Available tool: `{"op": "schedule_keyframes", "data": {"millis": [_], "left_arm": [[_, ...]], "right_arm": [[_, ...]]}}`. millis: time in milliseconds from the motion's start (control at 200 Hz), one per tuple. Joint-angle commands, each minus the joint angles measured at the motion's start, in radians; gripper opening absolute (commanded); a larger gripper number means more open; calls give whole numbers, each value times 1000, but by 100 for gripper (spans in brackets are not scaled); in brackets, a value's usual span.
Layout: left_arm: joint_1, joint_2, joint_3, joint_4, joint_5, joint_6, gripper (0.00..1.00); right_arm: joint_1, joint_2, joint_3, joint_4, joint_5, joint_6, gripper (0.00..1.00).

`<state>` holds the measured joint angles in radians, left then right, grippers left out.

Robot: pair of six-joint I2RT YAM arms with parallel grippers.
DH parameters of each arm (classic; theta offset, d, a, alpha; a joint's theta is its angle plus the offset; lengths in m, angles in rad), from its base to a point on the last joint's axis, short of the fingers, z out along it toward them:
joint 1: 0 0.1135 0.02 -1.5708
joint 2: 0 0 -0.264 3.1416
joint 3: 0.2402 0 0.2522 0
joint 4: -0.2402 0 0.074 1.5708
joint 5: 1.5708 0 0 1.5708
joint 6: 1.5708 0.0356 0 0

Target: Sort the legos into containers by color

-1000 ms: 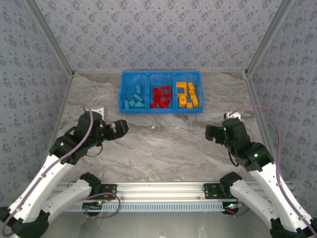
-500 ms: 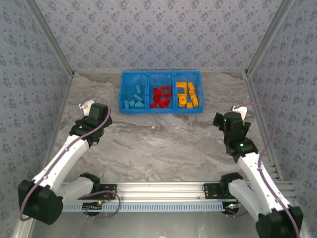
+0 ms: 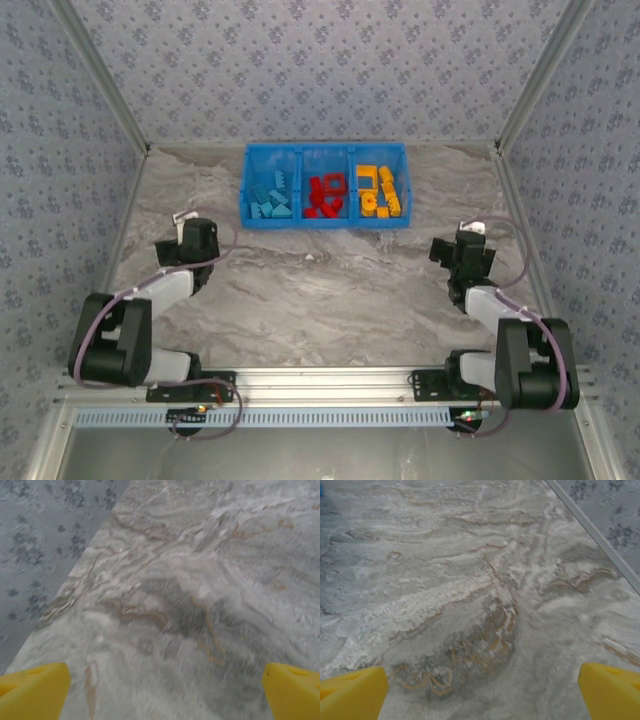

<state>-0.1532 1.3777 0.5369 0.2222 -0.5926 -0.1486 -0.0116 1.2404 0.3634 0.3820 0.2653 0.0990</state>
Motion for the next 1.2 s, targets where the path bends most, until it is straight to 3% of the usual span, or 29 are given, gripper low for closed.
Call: {"op": "schedule_keyframes", "data": {"millis": [0,95,235,360,415,565,645,785,824,864,1194], "left_arm": [[23,65,0,258,103,90,98],[35,139,17,356,152,146,98],[78,155,24,340,219,112,98],[79,97,-146,594,215,105,98],[78,91,-192,671,233,116,98],[78,102,-214,716,261,123,98],[69,181,-262,902,337,181,98],[88,155,-174,702,359,149,98],[129,155,-134,613,416,116,98],[172,154,-135,606,479,89,98],[161,156,-134,607,456,97,98]], "right_arm": [[-21,54,-2,230,-71,-47,100],[-43,123,19,301,-108,-48,100],[-44,196,46,317,-161,-60,100],[-39,282,-84,639,-196,-81,100],[-40,244,-82,579,-194,-80,100],[-31,258,-97,629,-173,-83,100],[-22,261,-86,612,-154,-88,100],[-9,278,-3,477,-105,-81,100],[-10,277,-1,473,-104,-82,100],[-10,278,-1,472,-105,-81,100],[1,280,5,464,-92,-91,100]]}}
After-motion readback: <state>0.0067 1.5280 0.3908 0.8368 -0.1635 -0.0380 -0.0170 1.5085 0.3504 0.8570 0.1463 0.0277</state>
